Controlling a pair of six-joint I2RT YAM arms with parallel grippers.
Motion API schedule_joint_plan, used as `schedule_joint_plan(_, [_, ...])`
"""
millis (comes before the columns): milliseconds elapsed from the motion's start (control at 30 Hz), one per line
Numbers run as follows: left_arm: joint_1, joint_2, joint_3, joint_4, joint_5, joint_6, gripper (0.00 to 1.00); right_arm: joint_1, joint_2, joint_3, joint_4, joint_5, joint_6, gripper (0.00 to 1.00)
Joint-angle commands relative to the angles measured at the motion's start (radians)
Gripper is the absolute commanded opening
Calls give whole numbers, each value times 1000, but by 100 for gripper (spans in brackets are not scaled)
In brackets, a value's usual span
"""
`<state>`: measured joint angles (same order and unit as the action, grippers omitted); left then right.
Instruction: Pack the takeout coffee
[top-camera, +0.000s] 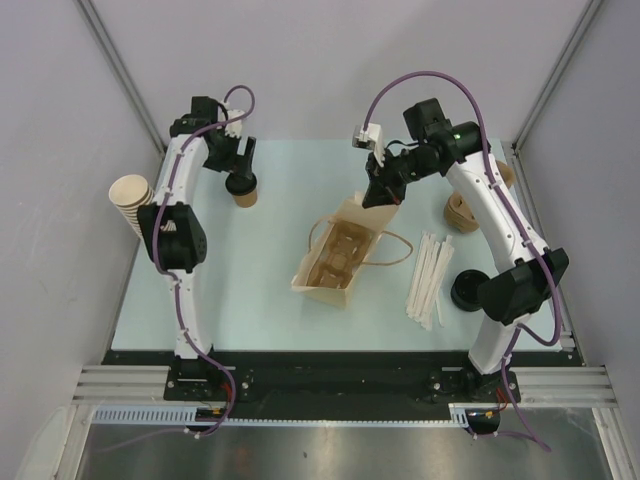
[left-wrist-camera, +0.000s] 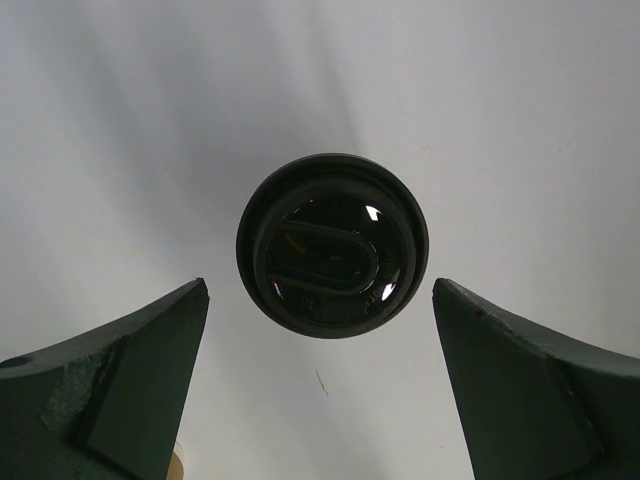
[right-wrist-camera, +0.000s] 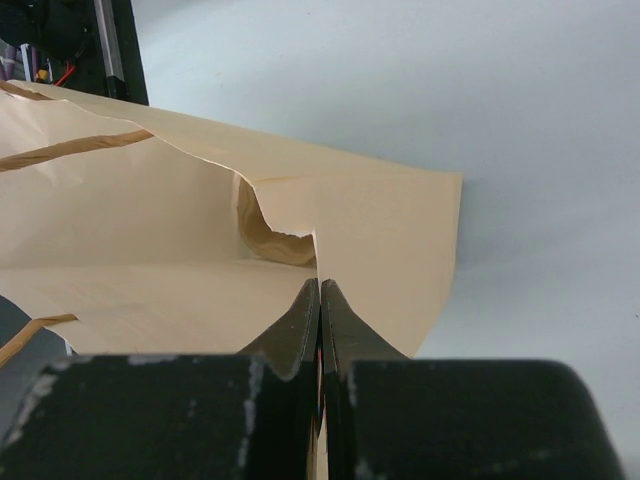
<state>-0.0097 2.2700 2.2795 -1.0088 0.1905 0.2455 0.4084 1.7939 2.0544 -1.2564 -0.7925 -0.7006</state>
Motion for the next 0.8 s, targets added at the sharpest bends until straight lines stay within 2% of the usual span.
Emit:
schedule_joint_plan(0, [7,11,8,6,41,5,99,-2,7,47,-15,-8,-10,0])
schedule_joint_plan(767, [56,45,-8,22,127,-63,100,-8,42,89,-47,-7,-13,0])
